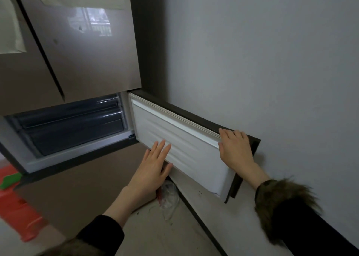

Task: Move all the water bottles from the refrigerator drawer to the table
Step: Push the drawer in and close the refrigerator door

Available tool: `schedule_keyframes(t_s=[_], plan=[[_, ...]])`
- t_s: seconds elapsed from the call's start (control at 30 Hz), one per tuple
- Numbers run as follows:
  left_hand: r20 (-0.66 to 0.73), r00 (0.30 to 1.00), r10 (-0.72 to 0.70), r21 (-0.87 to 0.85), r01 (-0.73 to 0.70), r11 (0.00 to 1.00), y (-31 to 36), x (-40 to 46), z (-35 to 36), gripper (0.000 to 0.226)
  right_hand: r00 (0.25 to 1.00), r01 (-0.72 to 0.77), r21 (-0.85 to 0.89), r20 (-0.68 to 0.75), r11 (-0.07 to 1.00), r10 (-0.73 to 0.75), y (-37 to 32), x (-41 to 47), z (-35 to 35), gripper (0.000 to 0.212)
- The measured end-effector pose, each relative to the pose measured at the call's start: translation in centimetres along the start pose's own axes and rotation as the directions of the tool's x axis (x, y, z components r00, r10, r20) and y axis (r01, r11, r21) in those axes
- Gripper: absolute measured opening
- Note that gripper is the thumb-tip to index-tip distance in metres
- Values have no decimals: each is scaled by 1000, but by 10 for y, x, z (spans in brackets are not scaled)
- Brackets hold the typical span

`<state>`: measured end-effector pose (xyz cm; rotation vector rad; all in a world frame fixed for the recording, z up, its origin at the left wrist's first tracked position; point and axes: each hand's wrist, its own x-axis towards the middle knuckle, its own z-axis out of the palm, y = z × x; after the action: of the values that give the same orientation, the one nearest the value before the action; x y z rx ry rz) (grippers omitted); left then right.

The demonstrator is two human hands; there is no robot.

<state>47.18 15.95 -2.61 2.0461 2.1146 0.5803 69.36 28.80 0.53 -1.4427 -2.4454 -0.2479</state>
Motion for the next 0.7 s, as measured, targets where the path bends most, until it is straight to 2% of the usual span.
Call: schedule_keyframes(t_s=[0.13, 0.27, 0.37, 0.43, 0.5, 0.53, 0.6, 0.7], plan=[[-23, 1000, -1, -1, 1, 1000, 4, -7, -2, 57, 990, 141, 159, 7, 977, -144, 0, -8, -10, 37], [-11, 999, 39, -34, -39, 999, 19, -15, 0, 56, 981, 158, 391, 46, 907, -190, -15, -13, -33, 36], [-18, 999, 46, -63, -47, 997, 26, -22, -1, 57, 980, 22, 696, 126, 718, -152, -36, -15, -47, 36], [-37, 998, 49, -102, -52, 993, 24, -30, -5, 56, 977, -52, 794, 166, 606, -134, -52, -15, -47, 36], [-69, 997, 28, -144, -38, 989, 17, -42, -12, 59, 975, -54, 809, 169, 585, -144, -67, -16, -44, 34], [-89, 996, 11, -138, -23, 990, 12, -50, -17, 61, 972, -20, 787, 159, 616, -172, -75, -16, -41, 34], [-114, 993, -12, -66, 5, 998, 1, -65, -31, 61, 948, 90, 718, 150, 691, -280, -93, -15, -32, 36], [-90, 995, -33, -48, 28, 998, -12, -86, -54, 52, 879, 196, 657, 211, 728, -427, -128, -11, -23, 40]])
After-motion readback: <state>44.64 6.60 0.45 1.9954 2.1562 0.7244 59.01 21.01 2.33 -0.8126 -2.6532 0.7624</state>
